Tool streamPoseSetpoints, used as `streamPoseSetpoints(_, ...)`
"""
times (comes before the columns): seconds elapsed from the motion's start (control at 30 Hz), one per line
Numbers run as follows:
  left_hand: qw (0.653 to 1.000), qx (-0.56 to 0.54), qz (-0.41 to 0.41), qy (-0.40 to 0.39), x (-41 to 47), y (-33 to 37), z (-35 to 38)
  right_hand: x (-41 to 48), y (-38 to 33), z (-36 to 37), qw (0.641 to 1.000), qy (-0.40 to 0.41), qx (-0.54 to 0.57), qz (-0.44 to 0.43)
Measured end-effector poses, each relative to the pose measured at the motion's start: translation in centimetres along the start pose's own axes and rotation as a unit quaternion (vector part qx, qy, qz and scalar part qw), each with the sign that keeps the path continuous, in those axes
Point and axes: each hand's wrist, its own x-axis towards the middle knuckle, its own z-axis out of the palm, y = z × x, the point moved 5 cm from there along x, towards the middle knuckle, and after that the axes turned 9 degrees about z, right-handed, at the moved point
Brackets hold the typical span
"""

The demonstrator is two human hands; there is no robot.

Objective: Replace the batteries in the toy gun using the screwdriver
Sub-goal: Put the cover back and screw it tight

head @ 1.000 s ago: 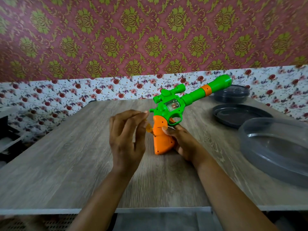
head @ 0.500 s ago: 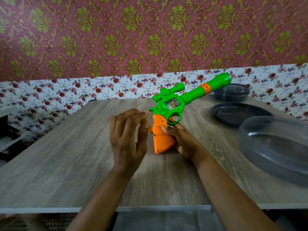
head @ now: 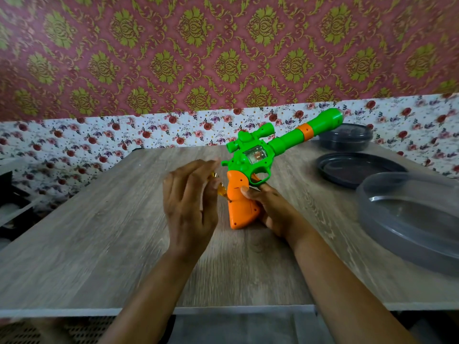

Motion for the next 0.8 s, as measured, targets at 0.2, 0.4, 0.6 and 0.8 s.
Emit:
streamPoseSetpoints(0.2, 1.0, -0.001, -0.015, -0.016, 0.01, -0.07, 0.24, 0.11, 0.0, -0.03, 1.0, 0.0, 0.007, 0.001)
streamPoseSetpoints(0.4, 1.0, -0.009, -0.005, 0.003, -0.04, -0.24, 0.02, 0.05, -0.05, -0.01, 1.0, -0.003, 0.007, 0.001)
streamPoseSetpoints(0.6, 1.0, -0.003, -0.022, -0.01, -0.18, -0.13, 0.2, 0.12, 0.03, -0.13, 1.0, 0.0, -0.002, 0.004)
streamPoseSetpoints(0.8, 1.0, -0.021, -0.015, -0.001, -0.08, -0.18, 0.04, 0.0, 0.03, -0.1, 1.0, -0.005, 0.007, 0.002)
